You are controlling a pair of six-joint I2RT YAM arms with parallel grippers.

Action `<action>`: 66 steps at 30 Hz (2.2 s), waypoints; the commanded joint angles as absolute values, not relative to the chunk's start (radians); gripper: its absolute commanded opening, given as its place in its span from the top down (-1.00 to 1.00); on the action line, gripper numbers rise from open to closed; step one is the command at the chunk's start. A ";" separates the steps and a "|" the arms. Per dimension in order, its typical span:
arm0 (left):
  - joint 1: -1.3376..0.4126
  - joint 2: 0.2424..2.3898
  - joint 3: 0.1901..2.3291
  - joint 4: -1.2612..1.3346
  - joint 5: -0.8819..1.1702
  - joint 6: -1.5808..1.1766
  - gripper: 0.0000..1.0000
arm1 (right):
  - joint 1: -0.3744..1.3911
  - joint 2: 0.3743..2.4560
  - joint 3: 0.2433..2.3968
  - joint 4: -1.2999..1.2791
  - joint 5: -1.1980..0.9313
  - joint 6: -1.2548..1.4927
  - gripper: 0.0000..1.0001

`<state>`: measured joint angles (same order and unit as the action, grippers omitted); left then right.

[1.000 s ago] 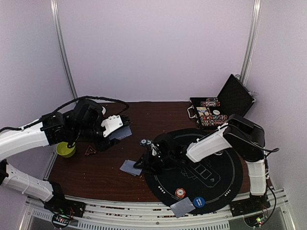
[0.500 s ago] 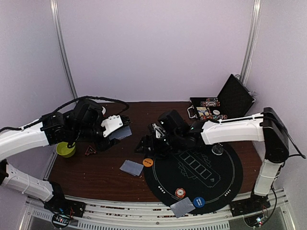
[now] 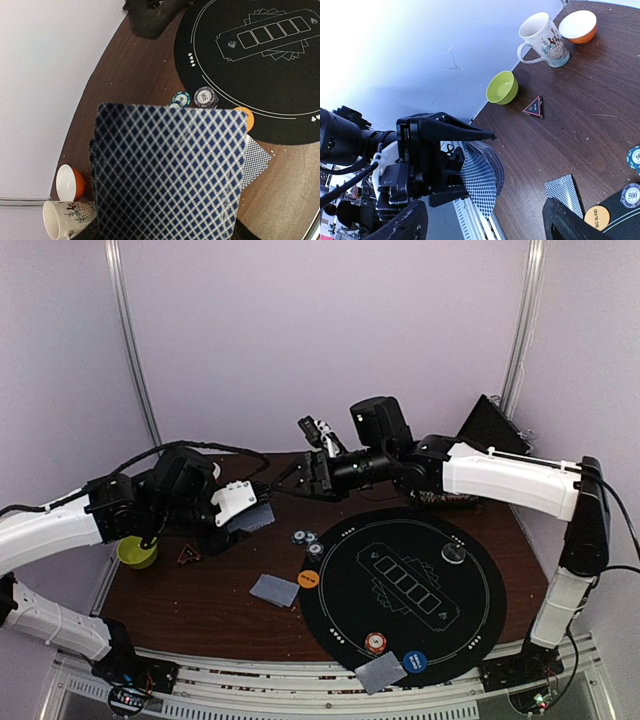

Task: Distribute texas hold em gaming equipment
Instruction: Pick up the poker card from the face-down deck piles.

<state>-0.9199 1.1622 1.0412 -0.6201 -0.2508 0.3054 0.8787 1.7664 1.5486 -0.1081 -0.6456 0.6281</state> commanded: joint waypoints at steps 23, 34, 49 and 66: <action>-0.919 1.180 1.057 -0.568 -0.247 0.314 -0.21 | 0.922 1.927 1.763 -0.330 -0.595 0.485 0.74; -0.919 1.177 1.051 -0.568 -0.250 0.314 -0.21 | 0.923 1.903 1.793 -0.399 -0.585 0.448 1.00; -0.919 1.185 1.057 -0.563 -0.246 0.313 -0.21 | 0.930 1.952 1.801 -0.333 -0.576 0.491 0.32; -0.920 1.178 1.054 -0.563 -0.247 0.312 -0.21 | 0.919 1.899 1.815 -0.432 -0.509 0.430 0.86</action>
<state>-0.9199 1.1847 1.0412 -0.6205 -0.2501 0.3054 0.9291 1.9484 1.7966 -0.3805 -0.5556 0.4568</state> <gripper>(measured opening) 0.605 0.069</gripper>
